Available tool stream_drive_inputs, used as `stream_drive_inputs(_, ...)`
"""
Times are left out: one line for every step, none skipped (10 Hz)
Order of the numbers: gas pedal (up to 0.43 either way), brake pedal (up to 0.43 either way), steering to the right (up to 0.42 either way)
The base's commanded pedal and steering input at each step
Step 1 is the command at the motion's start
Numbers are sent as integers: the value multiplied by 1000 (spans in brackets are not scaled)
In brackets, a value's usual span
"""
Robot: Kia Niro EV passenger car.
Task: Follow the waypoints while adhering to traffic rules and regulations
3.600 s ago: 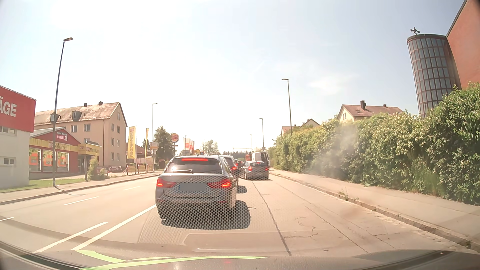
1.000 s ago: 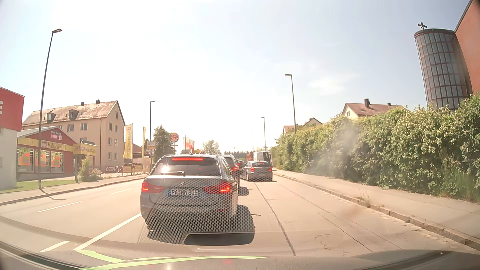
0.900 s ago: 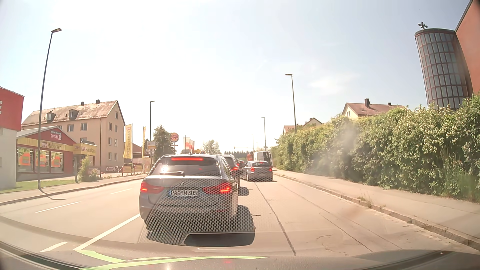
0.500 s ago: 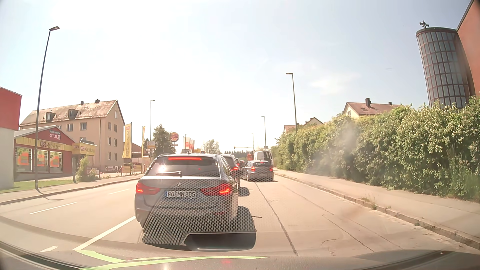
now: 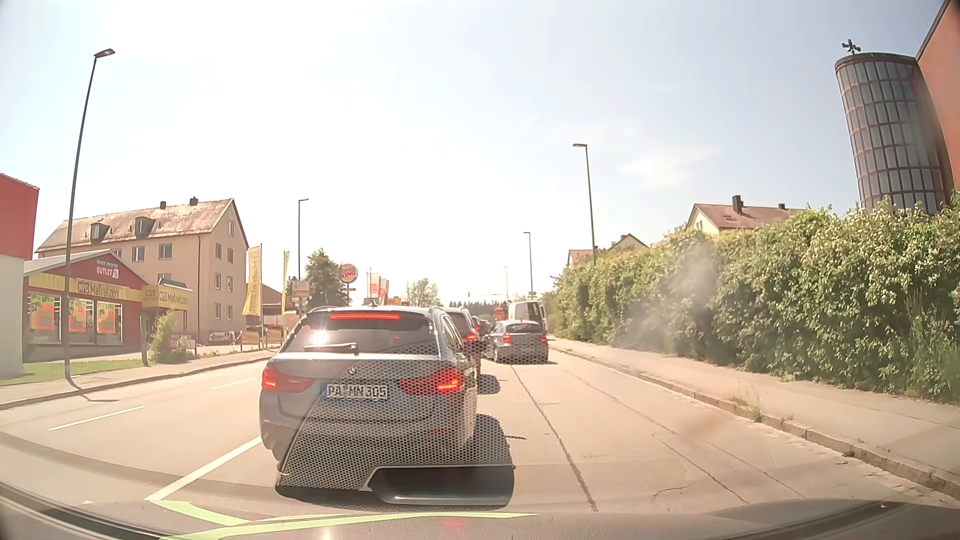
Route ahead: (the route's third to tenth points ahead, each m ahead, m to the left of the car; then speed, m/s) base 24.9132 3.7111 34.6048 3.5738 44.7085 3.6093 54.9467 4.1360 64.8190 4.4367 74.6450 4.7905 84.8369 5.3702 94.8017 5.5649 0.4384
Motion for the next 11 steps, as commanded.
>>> stream_drive_inputs(0, 152, -9)
stream_drive_inputs(0, 159, -9)
stream_drive_inputs(0, 165, -9)
stream_drive_inputs(0, 159, -9)
stream_drive_inputs(0, 165, -9)
stream_drive_inputs(0, 165, -9)
stream_drive_inputs(0, 165, -9)
stream_drive_inputs(0, 165, -9)
stream_drive_inputs(0, 171, -9)
stream_drive_inputs(0, 171, -9)
stream_drive_inputs(0, 171, -9)
